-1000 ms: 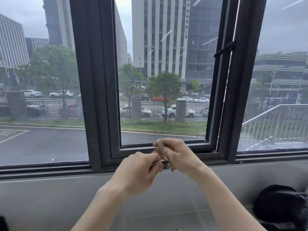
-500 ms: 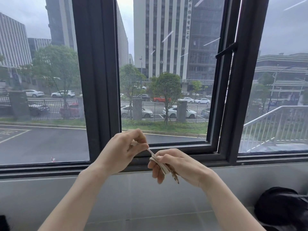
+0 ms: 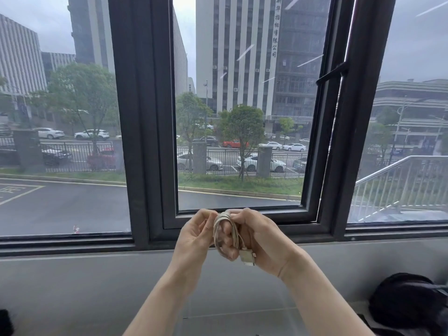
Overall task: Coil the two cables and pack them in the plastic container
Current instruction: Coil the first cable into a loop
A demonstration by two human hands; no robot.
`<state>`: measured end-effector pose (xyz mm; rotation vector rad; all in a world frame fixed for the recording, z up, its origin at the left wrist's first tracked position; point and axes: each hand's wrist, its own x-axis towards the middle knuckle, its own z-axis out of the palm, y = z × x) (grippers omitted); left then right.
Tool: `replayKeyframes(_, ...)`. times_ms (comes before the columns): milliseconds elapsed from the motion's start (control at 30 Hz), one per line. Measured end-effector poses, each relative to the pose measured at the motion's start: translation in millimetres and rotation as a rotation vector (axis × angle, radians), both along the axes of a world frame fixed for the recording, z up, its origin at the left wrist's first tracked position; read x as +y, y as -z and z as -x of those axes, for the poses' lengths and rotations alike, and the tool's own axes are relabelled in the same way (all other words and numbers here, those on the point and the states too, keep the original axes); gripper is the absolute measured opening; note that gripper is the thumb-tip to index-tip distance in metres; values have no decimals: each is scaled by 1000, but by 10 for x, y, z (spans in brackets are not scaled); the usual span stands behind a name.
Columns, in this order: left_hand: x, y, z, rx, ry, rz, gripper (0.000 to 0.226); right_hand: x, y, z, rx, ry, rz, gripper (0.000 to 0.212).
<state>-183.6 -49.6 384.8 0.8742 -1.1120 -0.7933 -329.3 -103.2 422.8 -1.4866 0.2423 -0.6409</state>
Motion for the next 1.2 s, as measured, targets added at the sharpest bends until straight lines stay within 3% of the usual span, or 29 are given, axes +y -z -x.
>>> replayKeyframes(167, -6, 50, 26, 14, -69, -12, 35, -20, 69, -1, 6, 52, -31, 31)
replayKeyframes(467, 63, 100, -13, 43, -15, -51, 31, -33, 91, -46, 59, 194, 19, 41)
replayKeyframes(667, 81, 179, -90, -25, -30, -57, 44, -65, 97, -36, 95, 191, 4, 40)
replayKeyframes(800, 37, 186, -44, 79, -53, -89, 45, -79, 107, -57, 99, 198, 53, 35)
replayKeyframes(933, 38, 188, -18, 223, 47, -98, 42, -89, 122, -54, 140, 245, 35, 49)
replayKeyframes(1133, 2, 266, -69, 445, 200, -122, 47, -61, 165, -132, 209, 318, 84, 38)
replayKeyframes(1200, 17, 263, -85, 402, 240, -99, 50, -39, 166, -157, 226, 325, 108, 39)
